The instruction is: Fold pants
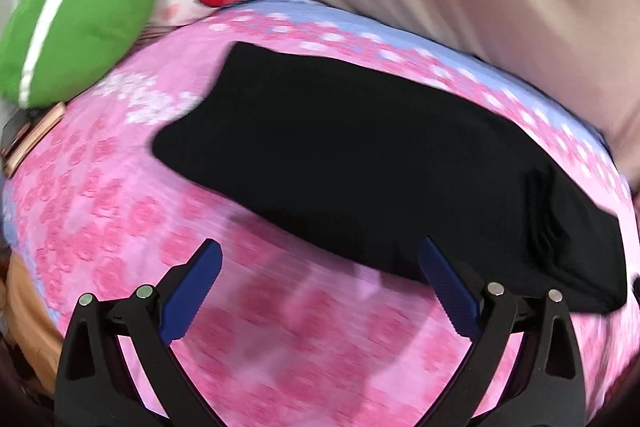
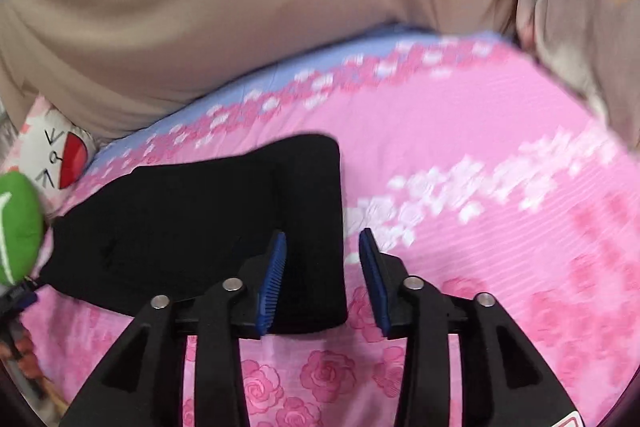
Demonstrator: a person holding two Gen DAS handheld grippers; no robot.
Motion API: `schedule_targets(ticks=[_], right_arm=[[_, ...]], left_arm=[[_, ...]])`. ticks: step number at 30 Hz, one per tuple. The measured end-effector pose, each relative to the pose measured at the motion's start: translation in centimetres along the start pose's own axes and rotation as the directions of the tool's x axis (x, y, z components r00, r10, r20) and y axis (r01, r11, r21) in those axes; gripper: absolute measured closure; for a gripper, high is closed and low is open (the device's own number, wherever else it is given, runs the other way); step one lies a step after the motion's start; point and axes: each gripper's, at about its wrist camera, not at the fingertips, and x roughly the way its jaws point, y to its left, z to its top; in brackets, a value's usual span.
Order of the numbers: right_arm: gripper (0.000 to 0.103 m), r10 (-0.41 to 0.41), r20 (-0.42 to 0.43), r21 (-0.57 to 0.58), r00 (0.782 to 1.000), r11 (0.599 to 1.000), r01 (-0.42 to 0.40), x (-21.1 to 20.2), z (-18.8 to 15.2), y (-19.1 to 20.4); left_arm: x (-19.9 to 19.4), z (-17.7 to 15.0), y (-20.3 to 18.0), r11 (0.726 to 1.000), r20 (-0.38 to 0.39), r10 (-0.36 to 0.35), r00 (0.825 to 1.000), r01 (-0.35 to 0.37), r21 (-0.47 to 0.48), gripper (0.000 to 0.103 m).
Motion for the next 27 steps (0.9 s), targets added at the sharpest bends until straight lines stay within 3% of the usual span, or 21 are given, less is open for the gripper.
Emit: schedule_targets(ticks=[1,3,6,7,10,12,14,16,19,22,25,27], right_arm=[[0.058,-0.007,0.030,-0.027,1.000,1.000,0.008,-0.8,0.1,0.7],[0.041,0.010,0.062,-0.084,0.998,0.996,-0.005,-1.9,0.2,2.8],[0.036,0.054,0.064,-0.153,0.996,0.987,-0.043,-1.5,-0.3,5.8],[0.036,0.069,0.065,-0.168,0.996,0.984,-0.057,-1.5,-0.8,6.6],[0.036,0.099,0.024,-0.184,0.995,0.978,-0.093,0.4,-1.8,8.9],[0.036,0.132,-0.010,-0.158,0.991,0.979,-0.131,1.8,-2.3,9.8],[0.035,0.147,-0.020,-0.138,0.989,0.979,-0.148,2.5,-3.2,10.3],[0.035,0.137,-0.037,-0.117,0.990,0.983,-0.140,2.9,-3.6,10.2],[0.032,0.181,0.005,-0.081,0.984,0.980,-0.180,2.4,-3.6,9.6],[0.032,0.208,0.047,-0.023,0.977,0.978,-0.207,1.8,-3.5,8.4],[0.031,0.234,0.092,0.033,0.968,0.971,-0.238,1.4,-3.3,7.1],[0.030,0.250,0.106,0.062,0.963,0.964,-0.257,1.2,-3.2,6.4]], left_arm=[[0.4,0.8,1.9,0.998,-0.005,-0.003,1.000,0.003,-0.062,0.006],[1.5,1.9,5.1,0.983,-0.033,-0.041,0.999,0.035,-0.178,0.006],[3.9,3.4,10.5,0.920,-0.058,-0.103,0.993,0.073,-0.384,0.006],[4.4,3.9,11.4,0.904,-0.048,-0.110,0.993,0.080,-0.419,0.006],[6.1,5.1,12.5,0.898,-0.046,-0.099,0.994,0.069,-0.435,0.006],[6.7,6.0,12.4,0.903,-0.041,-0.079,0.996,0.055,-0.425,0.006],[7.3,6.8,11.6,0.915,-0.042,-0.106,0.993,0.081,-0.394,0.024],[7.7,7.5,10.8,0.927,-0.068,-0.048,0.997,0.019,-0.374,0.073],[6.2,8.6,9.4,0.933,-0.028,-0.056,0.998,0.042,-0.357,0.083],[1.7,10.3,4.4,0.965,0.078,-0.088,0.993,0.104,-0.239,0.084],[-3.4,10.7,-3.4,0.974,0.147,-0.202,0.968,0.214,-0.070,0.084],[-6.0,9.9,-8.7,0.963,0.161,-0.271,0.949,0.267,0.041,0.084]])
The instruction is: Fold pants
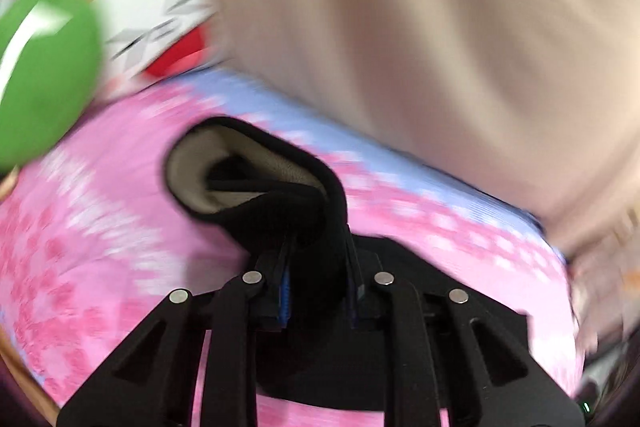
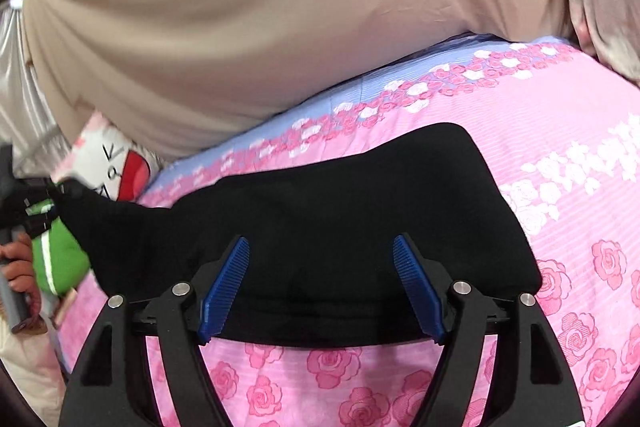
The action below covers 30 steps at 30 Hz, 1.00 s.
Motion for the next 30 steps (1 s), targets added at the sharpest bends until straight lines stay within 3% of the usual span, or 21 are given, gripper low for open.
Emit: schedule_targets(ticks=[2,5,6,7,8,10,13,15,18,20,21,24,27,29,30], right_arm=[[0.030,0.018,0.016,0.021,1.000,1.000,-0.019,-0.3,0.1,-0.4],[0.029,0.033,0.028,0.047,0.999,0.998,-0.034,-0.7,0.2,-0.9],[0.028,0.039,0.029,0.060,0.999,0.997,-0.040,-0.8,0.3,-1.2],[0.028,0.041,0.031,0.075,0.999,0.996,-0.043,-0.9,0.3,-1.6],[0.028,0.040,0.035,0.100,0.999,0.994,-0.043,-1.0,0.3,-2.1],[0.028,0.059,0.040,0.147,0.997,0.987,-0.064,-1.2,0.4,-3.2],[0.027,0.084,0.032,0.198,0.996,0.976,-0.089,-1.0,0.3,-4.3],[0.026,0.108,0.011,0.198,0.994,0.974,-0.108,-0.6,0.3,-4.2],[0.026,0.119,-0.028,0.131,0.992,0.985,-0.115,0.3,0.7,-2.4],[0.023,0.145,-0.061,0.090,0.988,0.986,-0.139,1.1,1.3,-0.9],[0.017,0.170,-0.096,0.081,0.981,0.983,-0.163,1.9,1.8,0.0],[0.017,0.242,-0.180,0.112,0.953,0.968,-0.224,5.2,3.0,1.8],[0.016,0.179,-0.285,0.101,0.942,0.983,-0.156,9.8,3.2,3.4],[0.015,0.144,-0.290,0.074,0.946,0.989,-0.128,11.3,3.0,4.4],[0.022,0.132,-0.282,0.045,0.950,0.991,-0.125,11.5,3.0,5.2]], left_arm=[[0.3,-1.5,-6.2,0.991,-0.033,-0.071,0.997,0.074,0.107,0.084],[3.3,-6.0,-12.7,0.965,-0.186,-0.126,0.974,0.164,0.204,0.075],[5.5,-8.5,-14.6,0.955,-0.281,-0.124,0.952,0.191,0.227,0.066],[6.7,-10.0,-15.4,0.950,-0.324,-0.110,0.940,0.195,0.243,0.053],[7.7,-11.5,-16.0,0.948,-0.347,-0.079,0.934,0.178,0.264,0.048],[8.0,-14.1,-16.1,0.945,-0.337,-0.008,0.941,0.117,0.305,0.036],[6.3,-14.3,-14.1,0.950,-0.310,-0.025,0.950,0.119,0.288,0.015],[3.8,-13.6,-11.9,0.954,-0.253,-0.028,0.967,0.101,0.281,0.013],[0.4,-12.2,-7.7,0.959,-0.143,0.057,0.988,-0.014,0.282,0.006],[-0.9,-11.6,-4.3,0.961,-0.098,0.126,0.987,-0.097,0.259,0.006],[-1.1,-11.3,-2.8,0.963,-0.092,0.144,0.985,-0.118,0.241,0.006],[-1.7,-11.4,1.8,0.978,-0.103,0.165,0.981,-0.149,0.147,0.006],[-1.9,-11.4,5.1,0.984,-0.111,0.172,0.979,-0.164,0.074,0.006],[-2.4,-11.7,6.6,0.983,-0.117,0.179,0.977,-0.173,0.063,0.006],[-2.5,-11.7,7.1,0.982,-0.118,0.185,0.976,-0.179,0.059,0.006]])
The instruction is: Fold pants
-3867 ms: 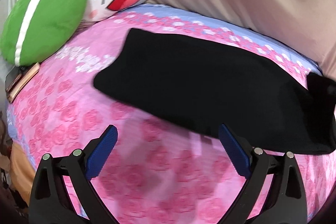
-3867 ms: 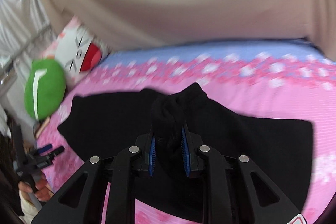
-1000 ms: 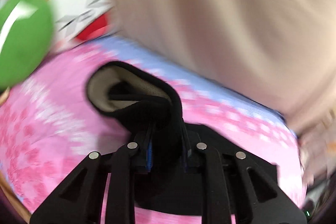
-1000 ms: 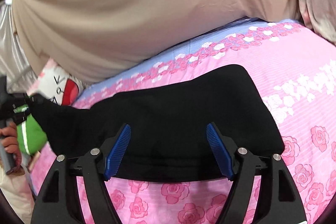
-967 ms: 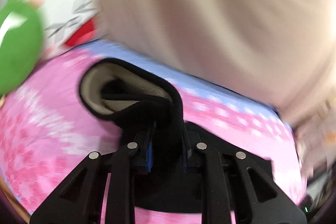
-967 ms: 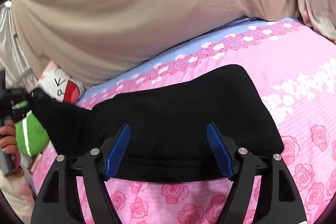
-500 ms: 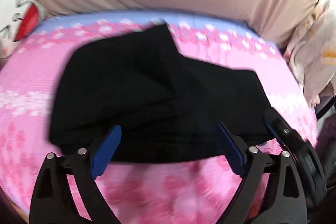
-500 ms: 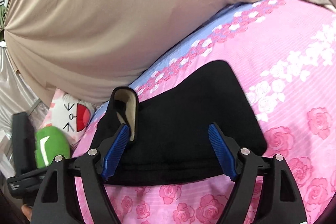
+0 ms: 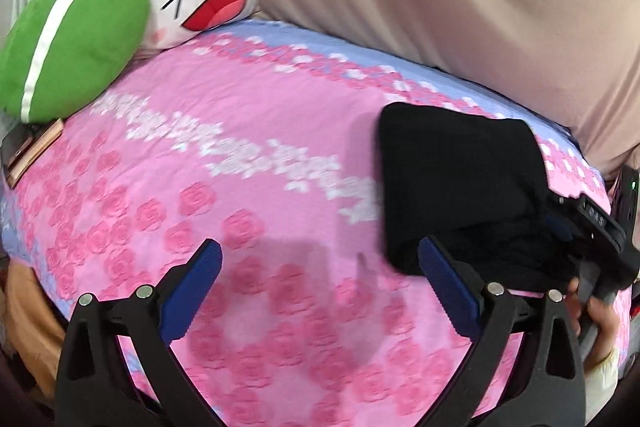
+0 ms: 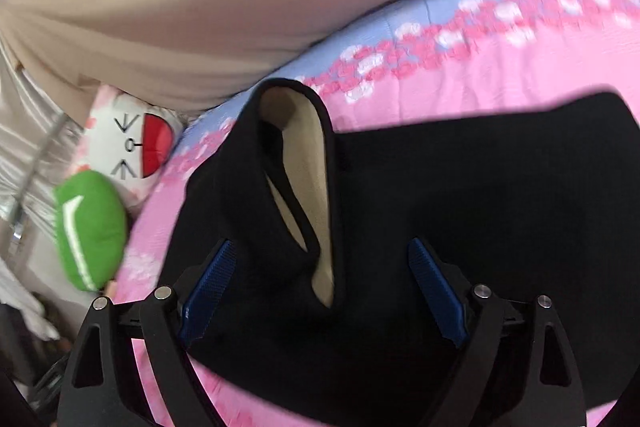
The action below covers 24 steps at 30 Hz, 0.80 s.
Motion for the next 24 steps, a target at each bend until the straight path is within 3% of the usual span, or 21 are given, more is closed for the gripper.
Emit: schedule_targets(ticks=[1,2,3,5,8,10,12,16,17,18,20,24], right_arm=[[0.037,0.015,-0.007,-0.029,1.000,0.999,-0.016,0.4,0.1,0.8],[0.065,0.012,-0.025,-0.049,1.000,0.999,-0.014,1.0,0.2,1.8],[0.083,0.018,-0.060,-0.059,0.998,0.998,-0.021,1.3,0.4,2.6],[0.088,0.059,-0.031,-0.074,0.998,0.995,-0.061,-0.2,1.2,3.6],[0.094,0.112,0.070,-0.112,0.991,0.988,-0.103,-5.6,2.5,4.3],[0.094,0.066,0.144,-0.135,0.987,0.990,-0.046,-9.4,2.8,3.5],[0.092,-0.030,0.182,-0.123,0.983,0.991,0.053,-12.1,2.3,0.9],[0.083,-0.180,0.066,-0.034,0.982,0.983,0.182,-10.9,0.3,-4.6],[0.077,-0.151,0.025,0.000,0.988,0.989,0.151,-10.5,-0.3,-5.5],[0.062,-0.103,0.012,0.022,0.995,0.994,0.102,-10.5,-0.7,-5.8],[0.042,-0.022,0.019,0.031,1.000,0.999,0.021,-10.4,-1.3,-5.4],[0.038,0.034,-0.026,-0.035,0.999,0.999,-0.035,-9.2,-2.5,-3.6]], left_arm=[[0.0,0.0,0.6,1.000,0.002,0.007,1.000,-0.007,-0.005,0.006],[0.0,0.0,1.1,1.000,0.003,0.011,1.000,-0.011,-0.009,0.006],[-0.1,0.0,1.4,1.000,0.003,0.015,1.000,-0.015,-0.013,0.006],[-0.3,0.3,1.8,1.000,0.004,0.011,1.000,-0.011,-0.019,0.006],[-0.9,0.7,1.6,1.000,0.022,-0.017,1.000,0.017,-0.025,0.006],[-1.1,0.8,0.9,0.999,0.035,-0.034,0.999,0.034,-0.006,0.006],[-0.9,0.7,0.0,0.999,0.033,-0.047,0.998,0.047,0.013,0.005],[0.8,0.6,-2.9,0.996,-0.010,-0.080,0.997,0.081,0.049,0.005],[1.0,0.6,-3.6,0.995,-0.018,-0.088,0.996,0.089,0.053,0.005],[1.2,0.6,-4.2,0.994,-0.025,-0.096,0.995,0.098,0.056,0.005],[1.1,0.6,-5.3,0.992,-0.027,-0.111,0.993,0.112,0.059,0.005],[0.3,0.5,-6.2,0.990,-0.016,-0.115,0.993,0.116,0.078,0.005]])
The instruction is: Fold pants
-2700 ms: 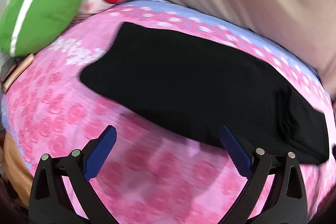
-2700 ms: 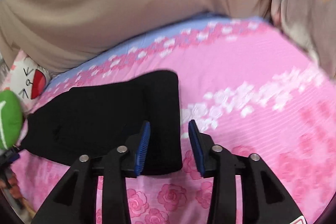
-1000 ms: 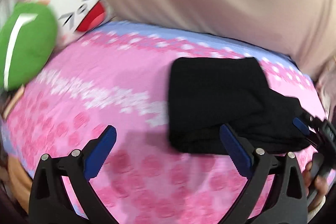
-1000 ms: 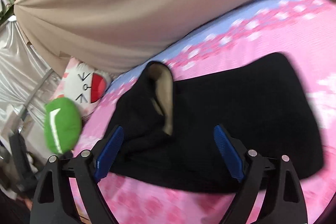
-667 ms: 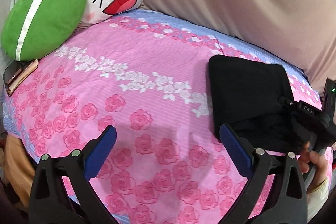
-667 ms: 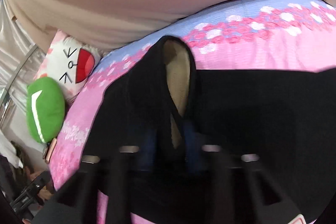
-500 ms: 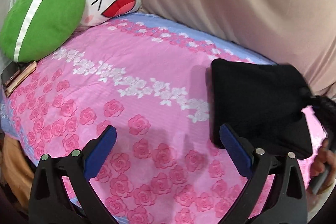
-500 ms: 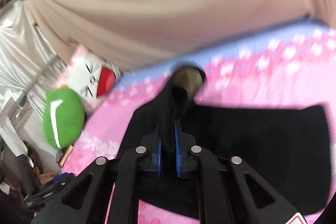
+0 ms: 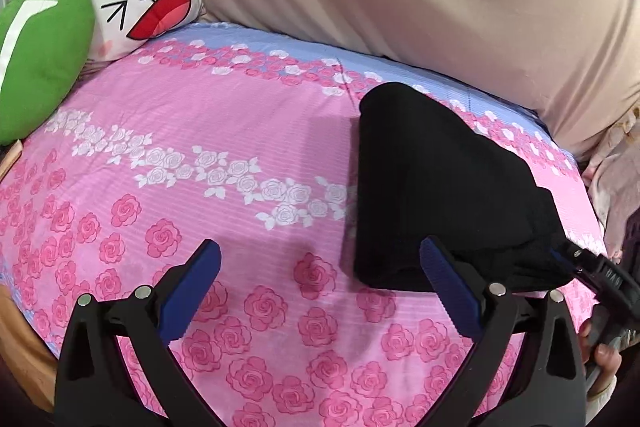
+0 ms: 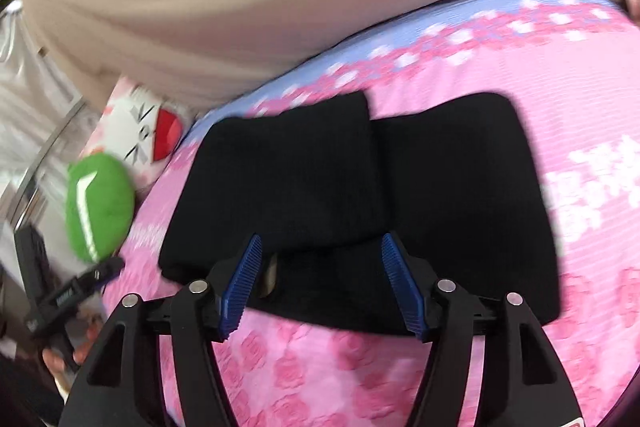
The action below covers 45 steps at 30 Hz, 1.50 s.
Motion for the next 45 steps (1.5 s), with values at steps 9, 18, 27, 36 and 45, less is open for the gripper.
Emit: schedule_targets(ticks=[9,18,27,36,45], right_arm=[[0.096,-0.033,-0.076,0.056,0.997,0.998,0.037,6.0,4.6,-0.1],[0.056,0.102,-0.104,-0.304,0.989,0.944,-0.129,7.3,5.9,16.5],[0.039,-0.059,-0.116,-0.060,0.992,0.997,0.052,4.8,-0.5,2.9],[0.039,0.147,-0.142,0.006,0.979,0.989,-0.147,8.5,-0.1,4.0],[0.087,0.163,-0.031,-0.122,0.986,0.979,-0.166,3.8,3.9,7.4]], left_arm=[[0.2,-0.5,-0.7,0.997,-0.011,-0.017,1.000,0.018,0.077,0.005],[1.2,-0.7,-0.5,0.993,-0.019,0.014,1.000,-0.012,0.116,0.005],[2.3,-1.4,3.8,0.997,-0.042,0.054,0.998,-0.051,0.056,0.005],[1.0,-1.4,2.8,0.999,-0.031,0.022,0.999,-0.021,0.033,0.005],[-0.1,-0.5,3.4,1.000,-0.026,0.004,1.000,-0.004,-0.014,0.005]])
